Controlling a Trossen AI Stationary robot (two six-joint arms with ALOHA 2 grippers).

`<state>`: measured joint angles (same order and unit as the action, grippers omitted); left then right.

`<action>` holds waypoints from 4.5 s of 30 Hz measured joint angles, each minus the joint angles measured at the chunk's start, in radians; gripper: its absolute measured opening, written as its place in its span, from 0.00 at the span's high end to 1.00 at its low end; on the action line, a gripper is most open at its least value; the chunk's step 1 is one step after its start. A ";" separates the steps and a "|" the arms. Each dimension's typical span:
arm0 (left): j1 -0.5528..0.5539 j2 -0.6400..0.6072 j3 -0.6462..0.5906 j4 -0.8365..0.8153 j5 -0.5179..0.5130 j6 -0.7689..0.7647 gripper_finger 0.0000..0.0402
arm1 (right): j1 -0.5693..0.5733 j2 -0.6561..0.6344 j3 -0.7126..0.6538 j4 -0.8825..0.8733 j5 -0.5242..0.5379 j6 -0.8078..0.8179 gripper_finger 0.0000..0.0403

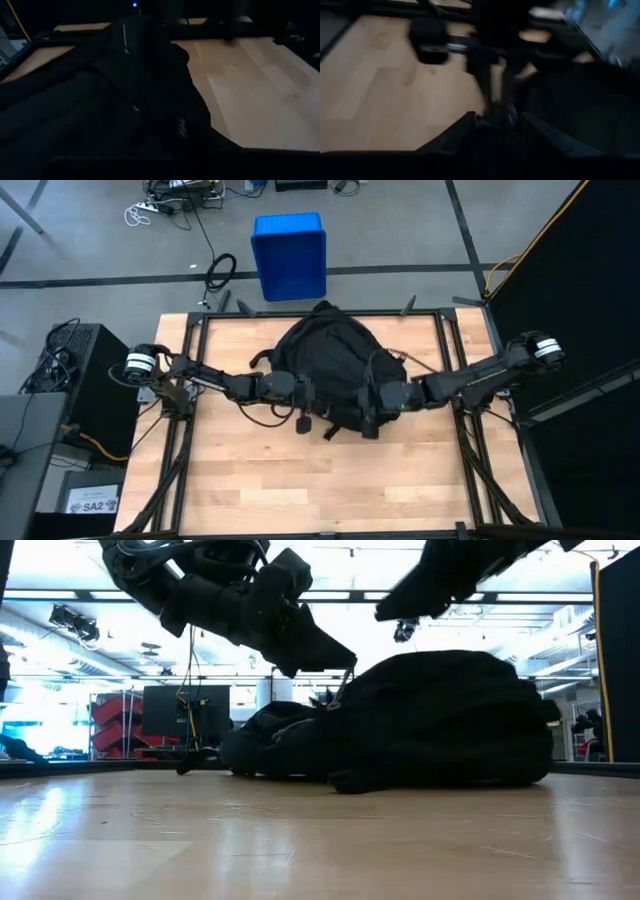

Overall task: Unpack backpack
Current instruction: Close the backpack, then return to Home Position

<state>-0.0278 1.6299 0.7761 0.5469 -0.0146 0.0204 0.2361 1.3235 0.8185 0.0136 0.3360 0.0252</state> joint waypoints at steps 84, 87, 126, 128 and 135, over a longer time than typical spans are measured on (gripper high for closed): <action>-0.132 -0.423 0.164 -0.576 -0.337 0.069 0.60 | 0.195 0.031 0.068 0.240 0.209 -0.206 0.49; -0.132 -0.545 0.132 -0.606 -0.391 0.106 0.77 | 0.128 -0.059 0.066 0.111 0.222 -0.230 0.85; 0.075 -1.621 -0.768 -0.504 -0.123 -0.156 1.00 | -0.137 -1.190 -0.809 0.153 0.032 -0.066 1.00; 0.075 -1.621 -0.768 -0.494 -0.147 -0.156 1.00 | -0.142 -1.190 -0.809 0.150 0.076 -0.066 1.00; 0.075 -1.621 -0.768 -0.494 -0.170 -0.156 1.00 | -0.147 -1.189 -0.809 0.154 0.141 -0.081 0.98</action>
<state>0.0467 0.0090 0.0078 0.0524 -0.1848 -0.1360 0.0887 0.1344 0.0093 0.1680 0.4767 -0.0555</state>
